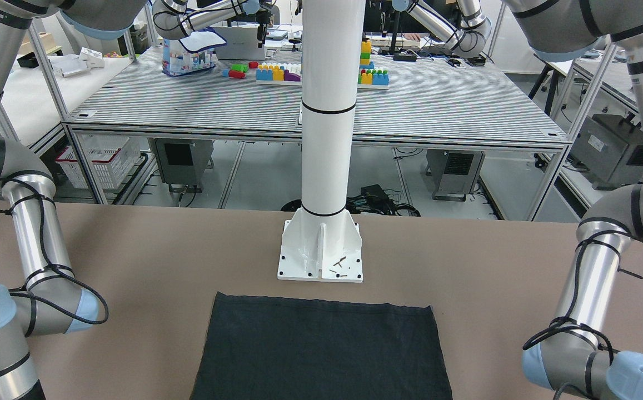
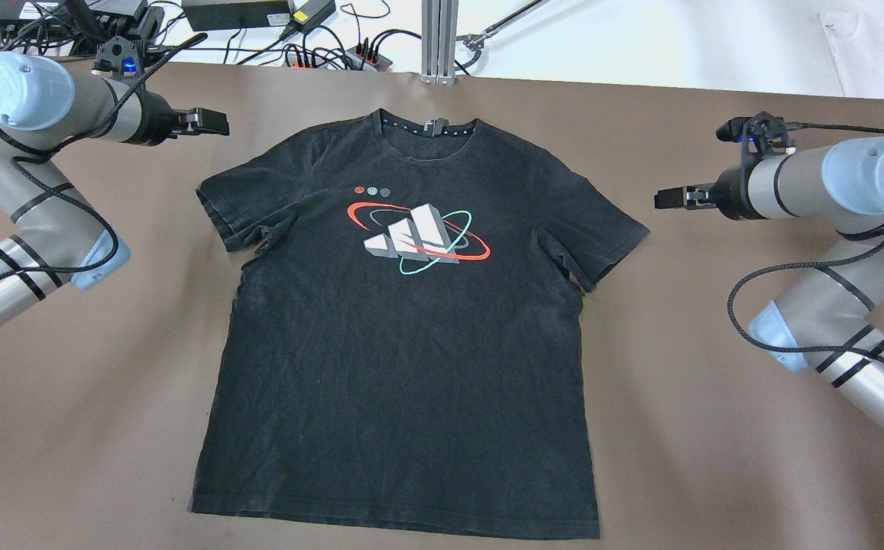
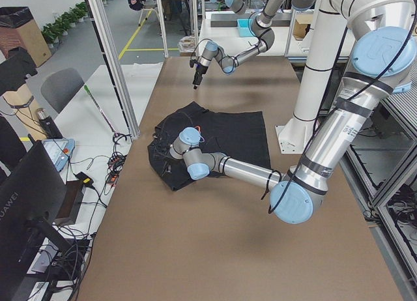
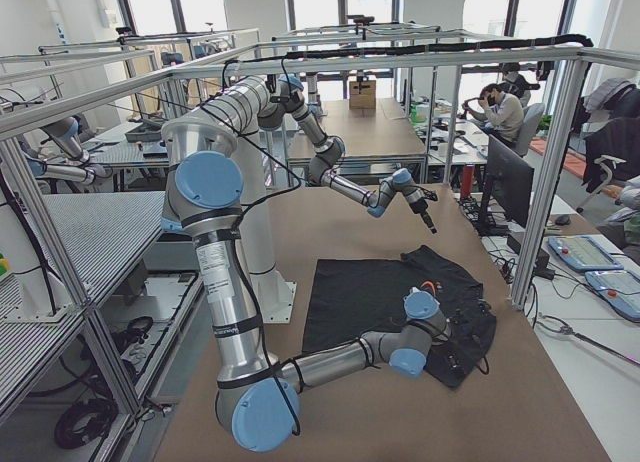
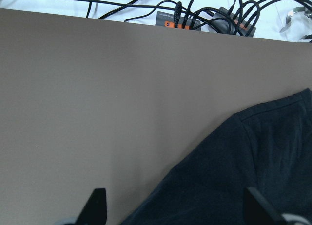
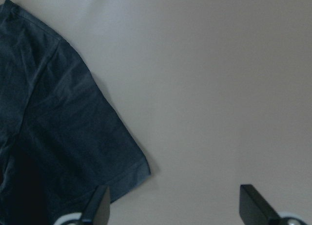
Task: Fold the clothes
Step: 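Lower both grippers toward the shirt's two sleeves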
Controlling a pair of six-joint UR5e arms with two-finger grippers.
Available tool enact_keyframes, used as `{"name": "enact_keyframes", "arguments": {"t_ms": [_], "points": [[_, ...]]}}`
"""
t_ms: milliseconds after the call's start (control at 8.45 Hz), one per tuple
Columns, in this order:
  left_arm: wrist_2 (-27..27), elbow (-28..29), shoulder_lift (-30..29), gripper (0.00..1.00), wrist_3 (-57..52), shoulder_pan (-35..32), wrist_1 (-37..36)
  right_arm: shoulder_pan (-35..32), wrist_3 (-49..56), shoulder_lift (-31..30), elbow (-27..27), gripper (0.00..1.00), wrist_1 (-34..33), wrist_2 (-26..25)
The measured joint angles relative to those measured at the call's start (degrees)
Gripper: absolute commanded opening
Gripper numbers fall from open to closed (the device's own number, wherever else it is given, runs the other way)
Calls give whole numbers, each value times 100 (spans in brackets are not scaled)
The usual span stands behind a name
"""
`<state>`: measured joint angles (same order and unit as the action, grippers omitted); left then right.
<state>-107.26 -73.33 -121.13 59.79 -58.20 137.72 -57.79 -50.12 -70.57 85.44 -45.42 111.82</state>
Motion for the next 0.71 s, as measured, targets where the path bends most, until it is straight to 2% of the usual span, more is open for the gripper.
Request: {"name": "enact_keyframes", "arguments": {"t_ms": [473, 710], "points": [[15, 18, -77, 100, 245, 68, 35, 433, -182, 251, -470, 94, 123, -667], [89, 40, -91, 100, 266, 122, 36, 511, -187, 335, -995, 94, 624, -827]]}}
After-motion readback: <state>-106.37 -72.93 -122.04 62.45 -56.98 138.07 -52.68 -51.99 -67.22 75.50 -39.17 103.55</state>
